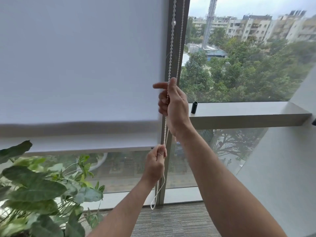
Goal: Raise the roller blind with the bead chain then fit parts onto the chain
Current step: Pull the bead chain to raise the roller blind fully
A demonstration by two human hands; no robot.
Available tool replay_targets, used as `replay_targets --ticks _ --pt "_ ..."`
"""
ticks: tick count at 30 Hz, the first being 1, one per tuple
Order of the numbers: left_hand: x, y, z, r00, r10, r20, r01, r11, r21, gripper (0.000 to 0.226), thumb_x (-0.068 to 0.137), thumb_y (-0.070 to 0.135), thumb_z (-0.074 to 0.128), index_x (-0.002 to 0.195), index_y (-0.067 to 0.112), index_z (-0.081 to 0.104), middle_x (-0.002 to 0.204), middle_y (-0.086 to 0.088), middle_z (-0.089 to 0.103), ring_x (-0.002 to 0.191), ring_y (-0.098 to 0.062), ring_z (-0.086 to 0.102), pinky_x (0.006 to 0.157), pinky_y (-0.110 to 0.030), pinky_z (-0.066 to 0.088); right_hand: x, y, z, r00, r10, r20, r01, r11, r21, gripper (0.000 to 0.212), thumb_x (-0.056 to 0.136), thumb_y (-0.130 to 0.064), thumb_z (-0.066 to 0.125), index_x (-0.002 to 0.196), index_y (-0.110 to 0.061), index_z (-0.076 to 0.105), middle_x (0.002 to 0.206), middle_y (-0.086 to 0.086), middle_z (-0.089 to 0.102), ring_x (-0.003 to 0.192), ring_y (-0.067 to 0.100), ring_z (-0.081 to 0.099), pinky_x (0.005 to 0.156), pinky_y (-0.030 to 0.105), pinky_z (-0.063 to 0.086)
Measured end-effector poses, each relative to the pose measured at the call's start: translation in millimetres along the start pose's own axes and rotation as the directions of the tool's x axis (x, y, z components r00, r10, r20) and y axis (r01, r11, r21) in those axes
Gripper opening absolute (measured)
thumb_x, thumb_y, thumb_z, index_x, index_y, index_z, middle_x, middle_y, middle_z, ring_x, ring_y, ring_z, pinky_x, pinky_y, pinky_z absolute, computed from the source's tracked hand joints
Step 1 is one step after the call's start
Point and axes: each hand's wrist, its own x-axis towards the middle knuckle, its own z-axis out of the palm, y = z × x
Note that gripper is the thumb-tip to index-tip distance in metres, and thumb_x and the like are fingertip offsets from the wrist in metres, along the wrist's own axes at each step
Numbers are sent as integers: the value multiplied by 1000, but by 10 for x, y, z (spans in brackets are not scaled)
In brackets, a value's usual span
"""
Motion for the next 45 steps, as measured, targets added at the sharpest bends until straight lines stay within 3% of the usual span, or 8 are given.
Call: replay_targets --ticks 3,11,18,23,27,36,41,45 --pt "-21 -54 -20 1000 14 6 -15 1000 22 36 98 26 38 63 28 46 47 12 37 46 -5 30 47 -21 27 -75 79 83 985 -115 -128 110 993 -47 51 103 -42 38 59 -23 55 47 -6 33 40 9 28 41 24 20" --pt "-225 -258 -128 975 -140 171 138 990 23 36 95 36 42 68 17 57 56 3 45 54 -14 39 54 -30 34 -333 517 -48 955 -221 -196 167 952 -258 52 101 -48 38 52 -30 40 46 -15 35 43 9 30 45 23 25" --pt "90 -54 -238 974 -225 -17 224 974 -41 49 106 37 32 108 5 69 104 -18 71 103 -32 65 92 -49 52 -520 711 -144 964 -168 -208 91 938 -335 50 99 -52 38 54 -30 41 47 -14 38 44 7 33 46 26 28" --pt "451 664 -190 996 55 -66 -64 986 -153 45 100 45 34 92 23 73 78 3 74 76 -10 70 68 -22 53 -687 873 -173 975 -163 -153 105 938 -330 46 101 -45 38 72 -23 67 58 -5 62 54 15 60 50 36 51" --pt "559 1014 -102 976 218 5 -209 941 -265 39 102 42 36 92 24 69 71 2 65 68 -17 63 64 -27 53 -878 1057 -239 977 -108 -183 30 922 -386 48 100 -46 36 55 -32 45 49 -14 43 47 3 35 49 19 28" --pt "482 870 14 992 130 -1 -123 941 -315 36 99 37 45 65 26 50 51 6 35 45 -11 28 41 -31 18 -1014 1230 -444 973 212 -92 -223 965 -140 43 98 -44 45 59 -29 51 50 -11 40 45 6 31 43 25 25" --pt "484 862 -3 980 168 -106 -187 960 -208 38 99 34 44 63 30 51 52 13 41 47 -5 35 45 -24 30 -790 1048 -489 966 182 -185 -212 965 -157 54 97 -52 36 97 -10 71 82 22 69 74 18 66 69 26 53" --pt "444 832 11 980 161 -119 -182 965 -191 35 97 35 45 64 31 55 55 17 49 52 -1 44 53 -22 40 -497 667 -366 979 62 -192 -91 985 -145 44 104 -37 40 98 -6 71 84 19 71 76 20 68 69 28 57"
